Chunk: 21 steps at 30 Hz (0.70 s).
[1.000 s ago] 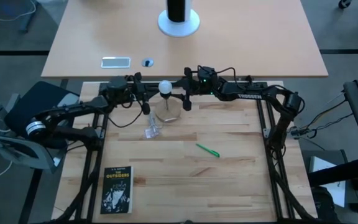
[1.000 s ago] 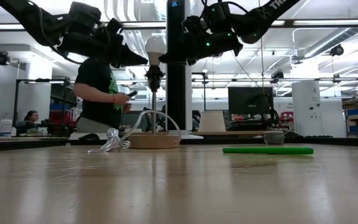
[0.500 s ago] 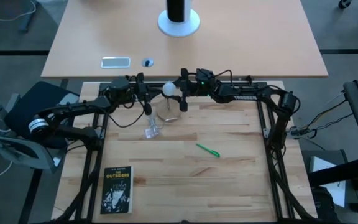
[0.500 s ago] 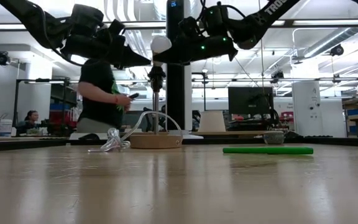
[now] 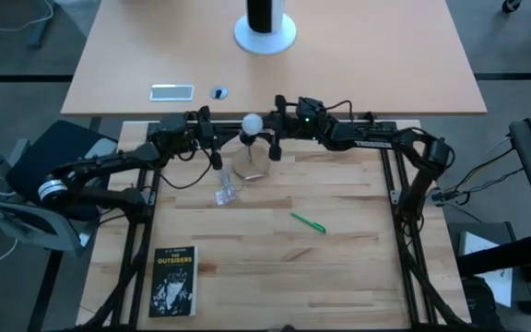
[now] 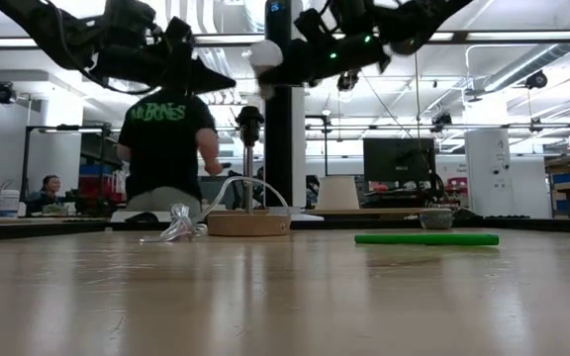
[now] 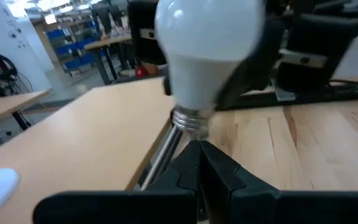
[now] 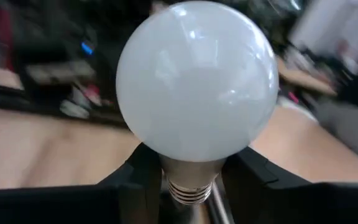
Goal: Screw lightbulb
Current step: Remove the lightbulb from the lamp
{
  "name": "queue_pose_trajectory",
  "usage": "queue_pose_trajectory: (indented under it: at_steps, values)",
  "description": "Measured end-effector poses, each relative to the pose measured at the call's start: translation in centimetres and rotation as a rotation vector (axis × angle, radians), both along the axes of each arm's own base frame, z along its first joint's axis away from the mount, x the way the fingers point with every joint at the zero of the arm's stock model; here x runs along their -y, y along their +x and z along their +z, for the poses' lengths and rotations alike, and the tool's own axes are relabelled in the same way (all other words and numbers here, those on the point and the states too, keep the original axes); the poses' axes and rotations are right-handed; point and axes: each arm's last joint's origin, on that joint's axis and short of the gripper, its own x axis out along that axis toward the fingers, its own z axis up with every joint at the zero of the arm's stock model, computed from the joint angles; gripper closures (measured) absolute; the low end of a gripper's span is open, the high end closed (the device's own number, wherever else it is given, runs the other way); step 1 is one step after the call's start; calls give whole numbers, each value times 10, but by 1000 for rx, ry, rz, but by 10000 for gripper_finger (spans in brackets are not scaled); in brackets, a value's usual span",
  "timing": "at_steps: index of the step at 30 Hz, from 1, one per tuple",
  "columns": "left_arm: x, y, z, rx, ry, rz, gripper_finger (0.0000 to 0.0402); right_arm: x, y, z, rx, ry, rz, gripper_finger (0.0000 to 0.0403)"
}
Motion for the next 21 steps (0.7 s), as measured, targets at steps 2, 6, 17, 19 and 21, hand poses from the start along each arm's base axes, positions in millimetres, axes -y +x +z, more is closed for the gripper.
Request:
queue_pose_trajectory:
  at_steps: [2, 6, 17, 19, 21]
  values:
    - [2, -3, 6, 19, 10, 0, 401, -2, -10, 9, -51, 11, -97, 285]
    - [8, -11, 14, 39, 3, 1, 401, -1, -38, 10, -268, 136, -301, 285]
    - [12, -16, 21, 90, -85, 1, 401, -10, -61, -130, -830, 517, -299, 285]
    - [12, -15, 21, 99, -118, 1, 401, -9, -61, -141, -835, 534, -320, 285]
    - [13, -15, 20, 104, -154, -1, 401, -10, -59, -147, -836, 541, -321, 285]
